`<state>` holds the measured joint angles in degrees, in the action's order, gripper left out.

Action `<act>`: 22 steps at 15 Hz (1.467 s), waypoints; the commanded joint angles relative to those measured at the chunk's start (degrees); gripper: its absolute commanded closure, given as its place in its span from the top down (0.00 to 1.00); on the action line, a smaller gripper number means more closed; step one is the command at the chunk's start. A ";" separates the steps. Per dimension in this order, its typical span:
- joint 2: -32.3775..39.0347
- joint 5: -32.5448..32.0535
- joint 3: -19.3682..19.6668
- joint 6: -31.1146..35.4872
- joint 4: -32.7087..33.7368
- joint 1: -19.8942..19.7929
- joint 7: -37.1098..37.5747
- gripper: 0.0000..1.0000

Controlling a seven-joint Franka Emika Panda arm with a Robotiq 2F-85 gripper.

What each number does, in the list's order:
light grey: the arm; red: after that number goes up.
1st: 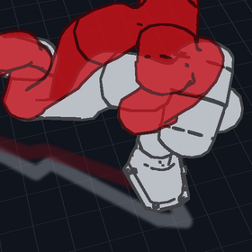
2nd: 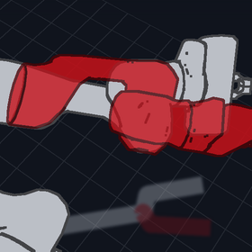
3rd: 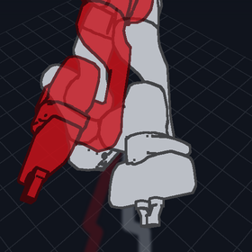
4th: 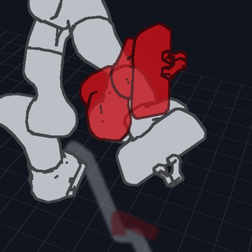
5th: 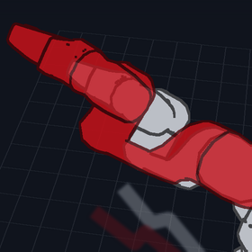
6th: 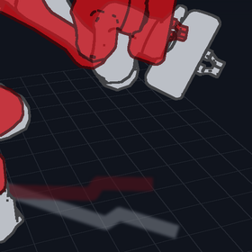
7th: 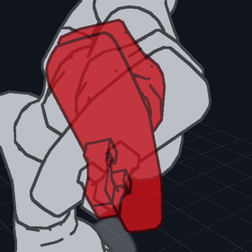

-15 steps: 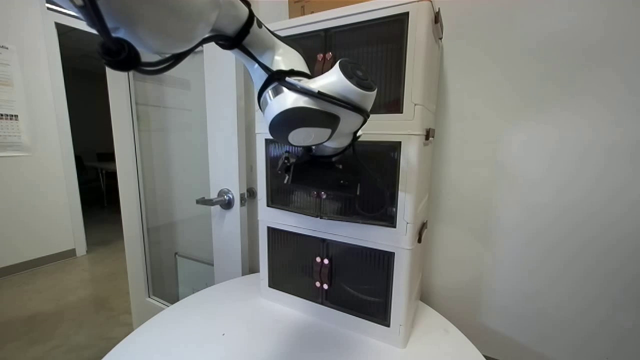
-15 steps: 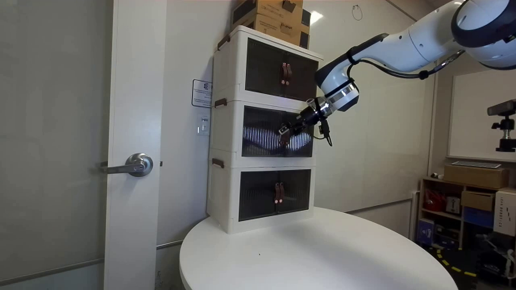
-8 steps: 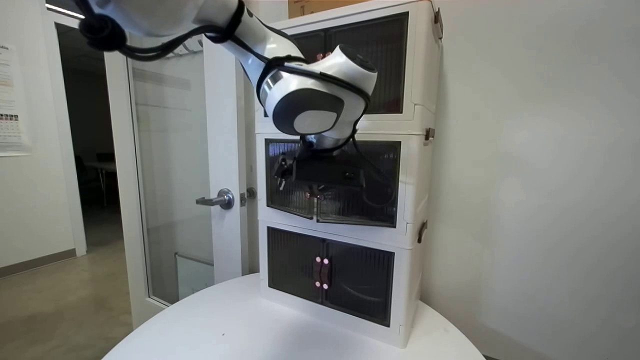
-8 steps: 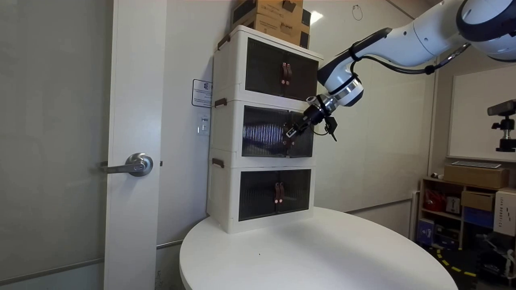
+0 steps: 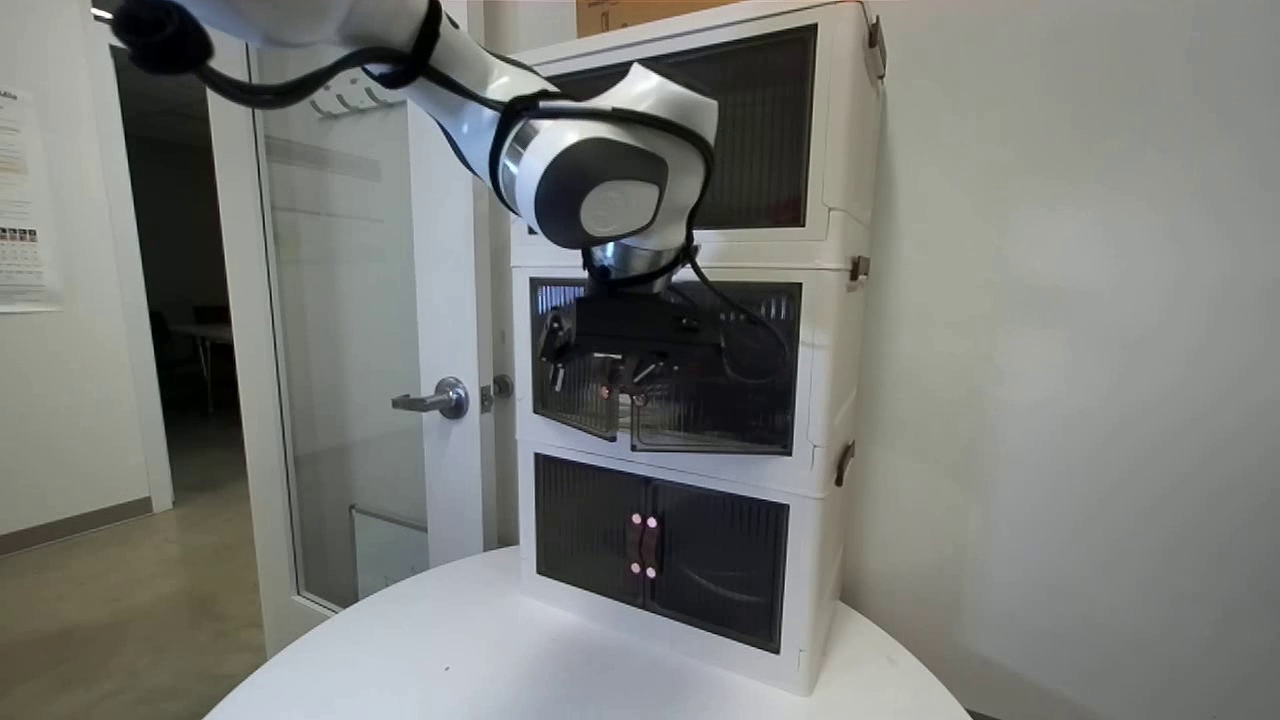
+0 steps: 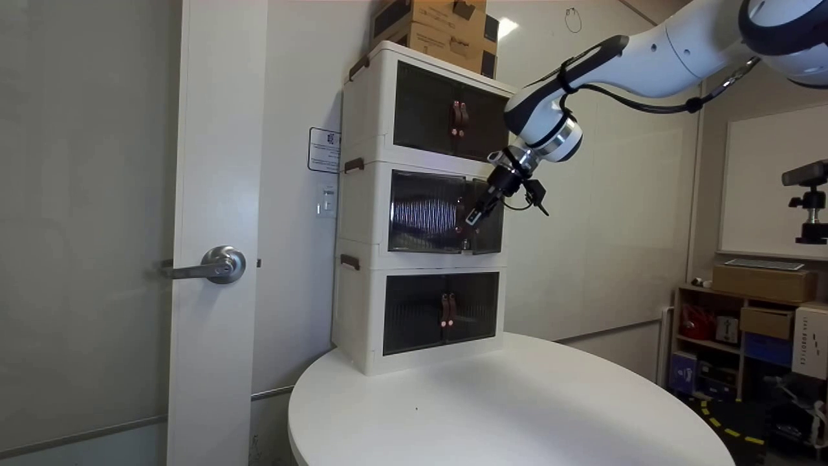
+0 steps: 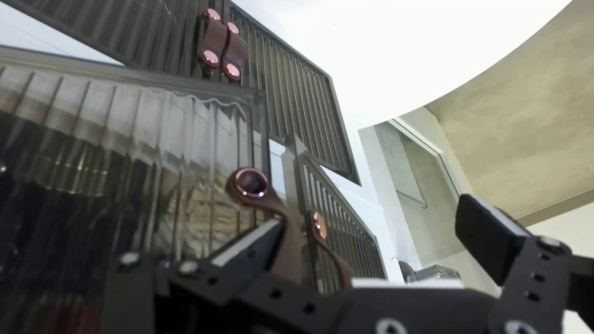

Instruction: Open the right and left middle cabinet doors, respectively

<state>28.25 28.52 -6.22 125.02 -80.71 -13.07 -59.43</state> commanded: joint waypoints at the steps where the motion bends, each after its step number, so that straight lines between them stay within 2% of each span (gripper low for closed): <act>1: -4.05 -2.10 0.12 0.35 -7.40 2.62 6.06 1.00; 5: -7.74 -5.01 1.34 7.97 -13.90 4.38 14.78 1.00; 8: -11.35 -10.08 3.74 17.28 -20.84 6.60 26.58 1.00; 10: -13.27 -15.62 6.16 23.16 -24.78 8.46 34.86 1.00; 12: -14.93 -20.64 11.15 26.79 -27.99 12.22 43.21 1.00; 15: -16.35 -28.66 20.02 28.45 -30.30 18.47 55.54 1.00; 19: -16.72 -39.38 32.42 25.32 -29.83 27.59 72.48 1.00; 22: -16.34 -46.97 39.31 20.75 -28.22 33.21 85.13 1.00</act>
<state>12.90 -11.97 26.89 150.03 -109.52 14.49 14.46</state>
